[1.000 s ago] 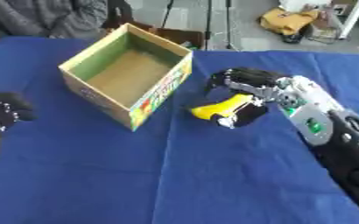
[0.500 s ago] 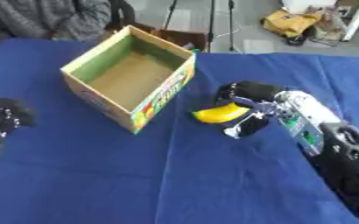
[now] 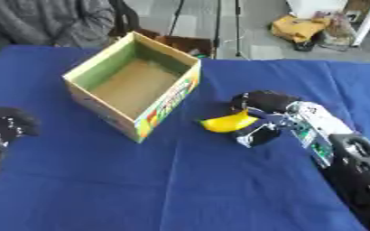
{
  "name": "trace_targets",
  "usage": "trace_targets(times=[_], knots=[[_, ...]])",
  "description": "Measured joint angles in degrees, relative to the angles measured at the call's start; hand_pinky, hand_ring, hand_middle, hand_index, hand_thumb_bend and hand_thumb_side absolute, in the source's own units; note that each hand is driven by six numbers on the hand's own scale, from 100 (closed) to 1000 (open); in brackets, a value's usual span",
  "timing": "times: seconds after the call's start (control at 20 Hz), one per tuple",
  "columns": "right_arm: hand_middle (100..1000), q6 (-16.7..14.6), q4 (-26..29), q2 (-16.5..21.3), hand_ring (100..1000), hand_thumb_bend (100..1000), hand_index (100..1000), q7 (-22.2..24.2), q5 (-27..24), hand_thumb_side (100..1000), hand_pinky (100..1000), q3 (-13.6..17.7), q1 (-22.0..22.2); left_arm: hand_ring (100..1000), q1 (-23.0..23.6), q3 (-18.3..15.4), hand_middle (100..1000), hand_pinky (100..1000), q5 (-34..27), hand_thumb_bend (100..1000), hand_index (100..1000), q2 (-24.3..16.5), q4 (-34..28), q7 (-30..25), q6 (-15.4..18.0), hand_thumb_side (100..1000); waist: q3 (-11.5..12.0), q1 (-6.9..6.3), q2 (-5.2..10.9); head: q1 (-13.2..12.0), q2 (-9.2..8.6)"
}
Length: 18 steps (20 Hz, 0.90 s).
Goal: Pick up objects on the table and place them in the box.
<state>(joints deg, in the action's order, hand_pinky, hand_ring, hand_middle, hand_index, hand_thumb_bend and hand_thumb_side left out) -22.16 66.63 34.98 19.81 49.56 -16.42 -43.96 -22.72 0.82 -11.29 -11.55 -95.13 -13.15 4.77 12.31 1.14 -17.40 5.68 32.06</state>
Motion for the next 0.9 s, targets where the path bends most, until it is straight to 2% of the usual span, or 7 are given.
trace_targets(times=[0.05,0.15,0.3,0.35,0.45,0.8,0.9], knots=[[585,0.0,-0.1,0.0,624,134,630,-0.3,0.0,269,704,0.1,0.0,659,0.0,0.0,569,633,0.0,301,676,0.0,0.0,0.0,0.0,995,0.0,0.0,0.0,0.0,-0.01],[521,0.0,-0.2,0.0,556,100,570,-1.0,0.0,221,678,0.2,-0.1,659,0.0,0.0,569,633,0.0,302,676,0.0,0.0,0.0,0.0,995,0.0,0.0,0.0,0.0,-0.05],[507,0.1,-0.3,0.0,544,100,553,-2.2,0.1,212,673,0.2,0.0,659,0.0,0.0,569,632,0.0,304,676,0.0,0.0,0.0,0.0,993,-0.1,0.0,0.0,-0.2,-0.28],[507,0.2,-0.3,0.0,543,100,552,-2.5,0.1,236,673,0.2,0.0,659,0.0,0.0,569,632,0.0,304,676,0.0,0.0,0.0,0.0,993,-0.2,0.01,0.0,-0.2,-0.41],[507,0.2,0.0,0.0,544,100,552,-3.0,0.1,204,674,0.1,-0.1,659,0.0,0.0,569,632,0.0,305,676,0.0,0.0,0.0,0.0,992,-0.2,0.08,0.0,-0.2,-0.42],[506,0.5,4.0,0.9,543,100,549,-3.2,-1.1,199,673,-0.2,-0.2,659,0.0,0.0,569,632,0.0,310,676,0.0,0.0,0.0,0.0,990,-0.2,0.74,0.03,-0.4,-0.45],[479,0.8,5.1,1.2,515,100,521,-2.9,-1.5,100,661,-0.2,-0.2,659,0.0,0.0,569,632,0.0,312,676,0.0,0.0,0.0,-0.1,989,-0.3,0.95,0.07,-0.4,-0.47]])
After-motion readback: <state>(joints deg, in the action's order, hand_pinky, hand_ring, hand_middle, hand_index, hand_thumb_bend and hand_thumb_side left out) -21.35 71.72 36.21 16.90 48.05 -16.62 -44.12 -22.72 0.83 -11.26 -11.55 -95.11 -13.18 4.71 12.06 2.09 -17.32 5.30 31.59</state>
